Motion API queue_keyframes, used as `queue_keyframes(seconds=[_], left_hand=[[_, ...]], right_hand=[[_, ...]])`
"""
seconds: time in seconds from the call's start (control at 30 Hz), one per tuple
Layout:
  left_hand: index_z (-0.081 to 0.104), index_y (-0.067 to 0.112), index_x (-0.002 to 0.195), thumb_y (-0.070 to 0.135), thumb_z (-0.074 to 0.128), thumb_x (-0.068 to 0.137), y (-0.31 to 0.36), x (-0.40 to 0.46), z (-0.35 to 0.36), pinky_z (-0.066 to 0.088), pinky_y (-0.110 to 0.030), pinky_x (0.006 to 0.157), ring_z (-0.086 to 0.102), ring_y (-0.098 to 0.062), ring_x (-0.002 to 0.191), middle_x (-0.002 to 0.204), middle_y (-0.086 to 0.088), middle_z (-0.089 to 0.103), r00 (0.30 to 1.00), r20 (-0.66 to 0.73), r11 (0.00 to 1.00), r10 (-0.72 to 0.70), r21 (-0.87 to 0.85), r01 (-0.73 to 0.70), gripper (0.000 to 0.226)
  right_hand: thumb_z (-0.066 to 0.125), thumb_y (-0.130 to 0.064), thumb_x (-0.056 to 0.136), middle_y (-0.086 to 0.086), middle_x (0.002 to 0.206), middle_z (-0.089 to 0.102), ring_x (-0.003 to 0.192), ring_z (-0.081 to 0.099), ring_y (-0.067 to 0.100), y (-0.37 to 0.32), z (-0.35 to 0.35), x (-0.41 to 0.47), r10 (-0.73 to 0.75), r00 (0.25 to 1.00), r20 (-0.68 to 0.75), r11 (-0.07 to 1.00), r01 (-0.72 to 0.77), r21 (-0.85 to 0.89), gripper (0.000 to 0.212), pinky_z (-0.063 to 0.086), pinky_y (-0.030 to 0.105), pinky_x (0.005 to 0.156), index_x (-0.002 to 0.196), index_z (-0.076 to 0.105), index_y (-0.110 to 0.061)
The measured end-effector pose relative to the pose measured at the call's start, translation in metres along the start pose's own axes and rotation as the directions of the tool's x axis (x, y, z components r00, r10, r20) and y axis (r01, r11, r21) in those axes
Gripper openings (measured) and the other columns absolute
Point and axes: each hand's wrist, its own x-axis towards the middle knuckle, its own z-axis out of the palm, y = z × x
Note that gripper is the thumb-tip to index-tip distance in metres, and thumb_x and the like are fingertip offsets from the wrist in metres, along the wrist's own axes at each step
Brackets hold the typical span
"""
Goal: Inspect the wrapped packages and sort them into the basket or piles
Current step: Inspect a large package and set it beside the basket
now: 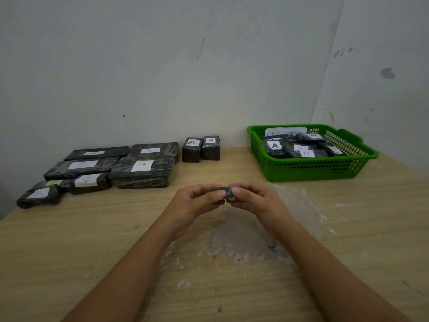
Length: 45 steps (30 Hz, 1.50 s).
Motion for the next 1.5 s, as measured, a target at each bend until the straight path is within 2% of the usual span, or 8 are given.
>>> queue_keyframes(seconds=[0.2,0.4,0.7,0.87,1.0,1.17,1.27,1.5], left_hand=[[0.077,0.005,0.111,0.026,0.079,0.073,-0.0042,0.0023,-0.0012,0.056,-0.033,0.1,0.07,-0.035,0.113,0.113,-0.015,0.076,0.999,-0.034,0.999,0.032,-0.014,-0.033,0.043],[0.078,0.008,0.112,0.034,0.086,0.065,-0.0074,0.0039,-0.0017,0.053,-0.041,0.106,0.07,-0.034,0.115,0.113,-0.015,0.076,0.999,-0.034,0.999,0.042,0.017,-0.041,0.054],[0.076,0.009,0.116,0.039,0.079,0.073,-0.0076,0.0037,-0.0019,0.052,-0.04,0.107,0.071,-0.028,0.113,0.116,-0.01,0.076,0.999,-0.03,0.998,0.033,0.054,-0.031,0.052],[0.075,0.005,0.117,0.036,0.074,0.081,-0.0085,0.0056,-0.0026,0.056,-0.035,0.099,0.071,-0.031,0.112,0.116,-0.012,0.076,0.999,-0.045,0.998,0.024,0.06,-0.021,0.047],[0.072,0.007,0.118,0.046,0.066,0.084,-0.0022,0.0048,-0.0023,0.058,-0.033,0.092,0.074,-0.033,0.105,0.109,-0.018,0.077,0.994,-0.088,0.998,-0.07,-0.012,0.07,0.052],[0.069,0.012,0.117,0.061,0.057,0.086,0.0,0.0061,-0.0013,0.061,-0.036,0.089,0.076,-0.033,0.096,0.102,-0.019,0.077,0.983,-0.144,0.994,-0.112,-0.011,0.111,0.059],[0.071,0.019,0.113,0.065,0.052,0.085,-0.0017,0.0061,0.0,0.061,-0.033,0.08,0.077,-0.029,0.093,0.101,-0.014,0.079,0.985,-0.141,0.992,-0.103,0.058,0.112,0.057],[0.068,0.021,0.117,0.042,0.08,0.073,-0.0087,0.0067,-0.0026,0.059,-0.029,0.074,0.075,-0.019,0.097,0.11,-0.011,0.075,0.983,-0.183,0.99,0.022,0.143,0.005,0.05]], right_hand=[[0.081,-0.035,0.075,0.015,0.112,0.075,0.111,0.071,0.03,0.001,0.0017,-0.0015,0.036,0.999,0.024,0.999,-0.036,0.014,0.05,0.058,0.038,0.096,0.113,0.072,-0.004],[0.079,-0.032,0.075,0.011,0.103,0.077,0.1,0.074,0.023,0.0029,0.0024,0.0013,0.023,1.0,0.005,1.0,-0.023,0.011,0.047,0.059,0.033,0.091,0.111,0.072,-0.003],[0.081,-0.029,0.072,0.012,0.1,0.077,0.097,0.074,0.023,0.0035,0.0008,0.0011,0.013,1.0,-0.015,1.0,-0.013,0.019,0.046,0.06,0.033,0.091,0.108,0.074,-0.002],[0.079,-0.04,0.073,0.013,0.105,0.077,0.104,0.073,0.027,0.0022,0.0024,-0.0002,0.019,1.0,-0.02,0.999,-0.019,-0.037,0.05,0.06,0.038,0.094,0.109,0.075,-0.005],[0.072,-0.046,0.08,0.009,0.108,0.077,0.102,0.074,0.025,0.0011,0.0036,-0.0007,0.031,0.999,0.013,0.998,-0.03,-0.058,0.049,0.06,0.035,0.089,0.116,0.074,-0.013],[0.07,-0.018,0.093,0.005,0.1,0.078,0.084,0.073,0.019,0.0016,0.0031,-0.0014,0.031,0.998,0.059,0.995,-0.026,-0.098,0.024,0.061,0.03,0.076,0.117,0.072,-0.014],[0.069,-0.015,0.094,0.007,0.098,0.078,0.081,0.072,0.021,0.0022,0.0023,-0.0009,0.035,0.999,0.042,0.993,-0.03,-0.114,0.022,0.061,0.029,0.073,0.116,0.072,-0.009],[0.071,-0.02,0.094,0.006,0.083,0.073,0.068,0.067,0.021,0.0022,0.0055,-0.003,0.02,0.999,0.048,0.976,-0.009,-0.22,0.02,0.059,0.03,0.064,0.108,0.073,-0.007]])
